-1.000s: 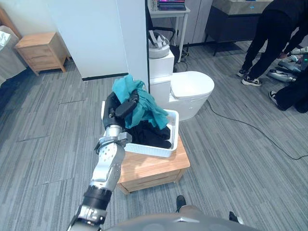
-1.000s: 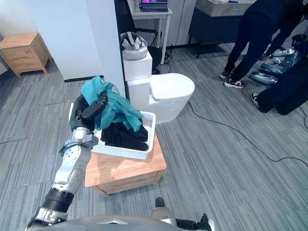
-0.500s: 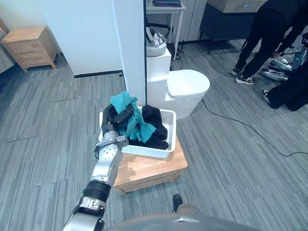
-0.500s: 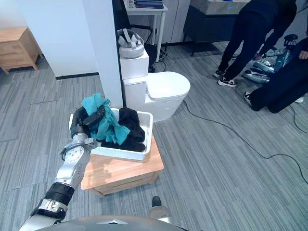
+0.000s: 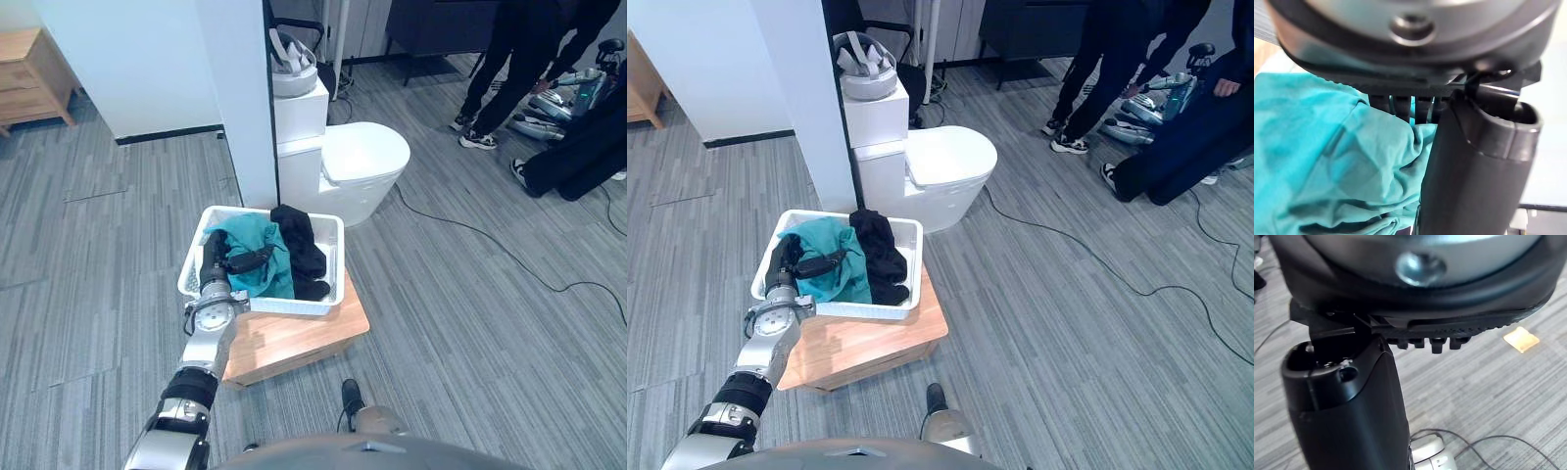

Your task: Tidy up the quilt and then pick up the clothes from the bed and put them into the laundry hamper

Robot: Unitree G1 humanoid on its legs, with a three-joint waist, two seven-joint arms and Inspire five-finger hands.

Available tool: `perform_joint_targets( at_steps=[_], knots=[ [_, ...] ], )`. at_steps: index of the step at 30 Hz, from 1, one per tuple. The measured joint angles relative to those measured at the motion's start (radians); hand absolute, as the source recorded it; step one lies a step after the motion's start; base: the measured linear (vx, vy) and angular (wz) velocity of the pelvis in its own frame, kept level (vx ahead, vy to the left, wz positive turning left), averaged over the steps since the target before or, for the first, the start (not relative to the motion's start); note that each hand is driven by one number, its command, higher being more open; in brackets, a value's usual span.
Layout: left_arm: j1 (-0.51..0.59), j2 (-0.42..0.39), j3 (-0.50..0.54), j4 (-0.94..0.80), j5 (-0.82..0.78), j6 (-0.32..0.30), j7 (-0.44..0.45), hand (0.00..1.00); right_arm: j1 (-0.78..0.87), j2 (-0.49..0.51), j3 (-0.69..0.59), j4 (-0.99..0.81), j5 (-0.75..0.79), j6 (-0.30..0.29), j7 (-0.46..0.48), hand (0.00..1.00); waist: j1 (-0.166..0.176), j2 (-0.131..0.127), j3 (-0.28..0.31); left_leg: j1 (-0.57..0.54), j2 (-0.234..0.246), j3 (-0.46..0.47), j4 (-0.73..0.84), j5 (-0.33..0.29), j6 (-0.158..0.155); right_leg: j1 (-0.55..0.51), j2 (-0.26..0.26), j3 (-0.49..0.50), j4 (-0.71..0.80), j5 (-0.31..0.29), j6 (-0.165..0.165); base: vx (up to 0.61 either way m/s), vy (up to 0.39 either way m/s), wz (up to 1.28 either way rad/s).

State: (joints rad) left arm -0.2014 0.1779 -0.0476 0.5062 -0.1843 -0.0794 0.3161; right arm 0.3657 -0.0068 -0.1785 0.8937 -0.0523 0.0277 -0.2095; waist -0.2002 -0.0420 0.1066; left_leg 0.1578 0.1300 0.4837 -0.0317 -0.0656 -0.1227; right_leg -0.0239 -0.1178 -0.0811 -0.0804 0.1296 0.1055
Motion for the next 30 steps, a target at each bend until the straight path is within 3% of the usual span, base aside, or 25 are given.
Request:
perform_joint_targets(
  at_steps=[10,20,24,27,30],
  knots=[
    [0.0,0.001,0.013,-0.237,-0.011,-0.014,0.003,1.0,0.043,-0.034,0.072,-0.047,0.001,0.005,0.036,1.0,0.033,0.002,0.001,-0.001,-0.001,-0.061,0.016,0.005,0.004,0.041,-0.012,-0.083,-0.006,-0.003,-0.006,-0.07,-0.04,0.17],
    [0.009,0.008,0.102,-0.402,-0.147,-0.138,0.003,1.0,0.051,-0.035,0.074,-0.062,-0.002,0.006,0.054,1.0,0.035,0.011,0.006,-0.012,0.001,-0.092,0.009,0.025,0.003,0.043,-0.012,-0.108,-0.006,-0.003,-0.012,-0.06,-0.035,0.06],
    [0.113,0.008,0.151,-0.388,-0.212,-0.165,-0.002,1.0,0.048,-0.04,0.09,-0.062,-0.019,0.006,0.055,1.0,0.037,0.012,0.006,-0.008,0.003,-0.091,0.008,0.024,0.004,0.045,-0.008,-0.106,-0.006,-0.003,-0.012,0.0,-0.005,-0.02],
    [0.234,0.003,0.143,-0.279,-0.313,-0.16,-0.036,1.0,0.037,-0.059,0.117,-0.062,-0.019,0.007,0.052,1.0,0.053,0.012,0.007,0.001,0.003,-0.089,0.006,0.022,0.005,0.051,-0.008,-0.106,-0.006,-0.003,-0.012,0.0,0.0,0.0],
    [0.334,-0.006,0.129,-0.097,-0.363,-0.103,-0.08,1.0,0.017,-0.082,0.158,-0.062,-0.021,0.032,0.046,1.0,0.075,0.009,0.008,0.019,0.0,-0.085,-0.007,0.022,0.005,0.062,-0.006,-0.106,-0.006,-0.003,-0.012,-0.01,0.001,-0.01]
  ],
)
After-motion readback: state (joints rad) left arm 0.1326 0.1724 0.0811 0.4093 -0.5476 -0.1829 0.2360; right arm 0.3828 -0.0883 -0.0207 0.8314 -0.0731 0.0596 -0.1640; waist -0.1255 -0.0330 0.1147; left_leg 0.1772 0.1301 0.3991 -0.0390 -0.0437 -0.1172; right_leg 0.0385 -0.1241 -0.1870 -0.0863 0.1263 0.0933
